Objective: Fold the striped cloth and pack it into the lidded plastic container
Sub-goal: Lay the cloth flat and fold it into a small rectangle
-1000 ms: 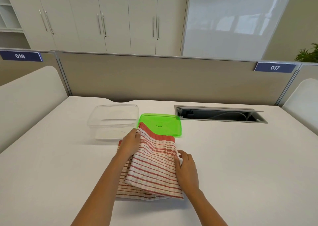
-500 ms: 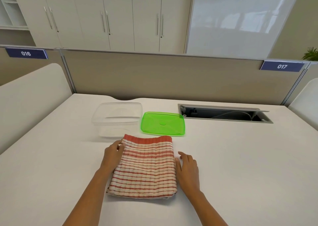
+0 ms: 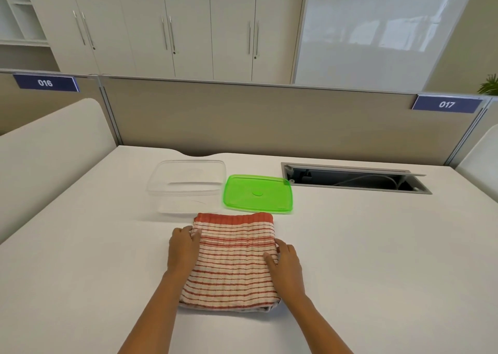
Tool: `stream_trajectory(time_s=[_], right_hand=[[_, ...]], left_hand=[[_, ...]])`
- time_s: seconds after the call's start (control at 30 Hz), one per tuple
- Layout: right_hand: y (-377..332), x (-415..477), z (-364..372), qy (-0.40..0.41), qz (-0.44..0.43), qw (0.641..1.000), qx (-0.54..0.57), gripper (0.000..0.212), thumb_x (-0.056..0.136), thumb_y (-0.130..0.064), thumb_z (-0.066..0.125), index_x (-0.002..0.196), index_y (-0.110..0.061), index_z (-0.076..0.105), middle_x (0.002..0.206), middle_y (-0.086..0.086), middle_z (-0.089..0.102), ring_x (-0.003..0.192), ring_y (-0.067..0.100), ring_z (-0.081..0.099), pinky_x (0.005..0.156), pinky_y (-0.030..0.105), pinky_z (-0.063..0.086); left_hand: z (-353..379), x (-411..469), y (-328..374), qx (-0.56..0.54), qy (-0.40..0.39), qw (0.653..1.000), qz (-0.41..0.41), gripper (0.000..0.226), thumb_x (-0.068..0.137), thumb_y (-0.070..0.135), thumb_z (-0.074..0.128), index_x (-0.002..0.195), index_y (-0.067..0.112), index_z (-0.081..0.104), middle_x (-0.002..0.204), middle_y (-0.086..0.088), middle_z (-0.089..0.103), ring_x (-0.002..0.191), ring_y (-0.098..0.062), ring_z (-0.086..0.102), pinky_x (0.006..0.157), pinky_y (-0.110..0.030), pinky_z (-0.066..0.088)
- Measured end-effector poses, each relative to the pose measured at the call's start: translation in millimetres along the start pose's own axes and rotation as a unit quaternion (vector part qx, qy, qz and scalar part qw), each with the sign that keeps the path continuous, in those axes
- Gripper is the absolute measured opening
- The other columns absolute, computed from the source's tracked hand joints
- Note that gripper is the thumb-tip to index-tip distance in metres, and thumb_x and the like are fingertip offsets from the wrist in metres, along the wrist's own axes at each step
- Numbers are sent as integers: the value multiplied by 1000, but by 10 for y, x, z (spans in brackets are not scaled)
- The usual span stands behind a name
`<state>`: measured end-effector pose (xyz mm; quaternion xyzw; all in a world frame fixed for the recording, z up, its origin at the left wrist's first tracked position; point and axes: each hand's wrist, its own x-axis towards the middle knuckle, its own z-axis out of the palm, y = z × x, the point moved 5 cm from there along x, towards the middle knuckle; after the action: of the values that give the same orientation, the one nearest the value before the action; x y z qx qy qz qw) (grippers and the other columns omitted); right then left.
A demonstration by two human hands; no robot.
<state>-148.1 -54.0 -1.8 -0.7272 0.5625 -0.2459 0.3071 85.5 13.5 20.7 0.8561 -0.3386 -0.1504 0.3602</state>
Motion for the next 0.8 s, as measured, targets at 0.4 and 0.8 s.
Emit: stream_trajectory(time_s=[0.4,0.8], right_hand=[[84,432,-559,6,1,999,-54,30,91,-12,52,117,-19,65,117,4,67,106,21,60,94,33,47],[344,350,-654,-187,123,957,-185,58,76,-44,70,123,-20,47,124,3,59,110,20,58,93,33,49]], left_hand=[[155,-176,91,148,-216,964,-35,107,70,22,79,146,11,5,136,-19,44,122,-33,48,98,-40,44],[345,65,465,48,-137,985,98,37,86,18,63,121,6,59,120,-15,60,109,-26,58,96,-35,45]])
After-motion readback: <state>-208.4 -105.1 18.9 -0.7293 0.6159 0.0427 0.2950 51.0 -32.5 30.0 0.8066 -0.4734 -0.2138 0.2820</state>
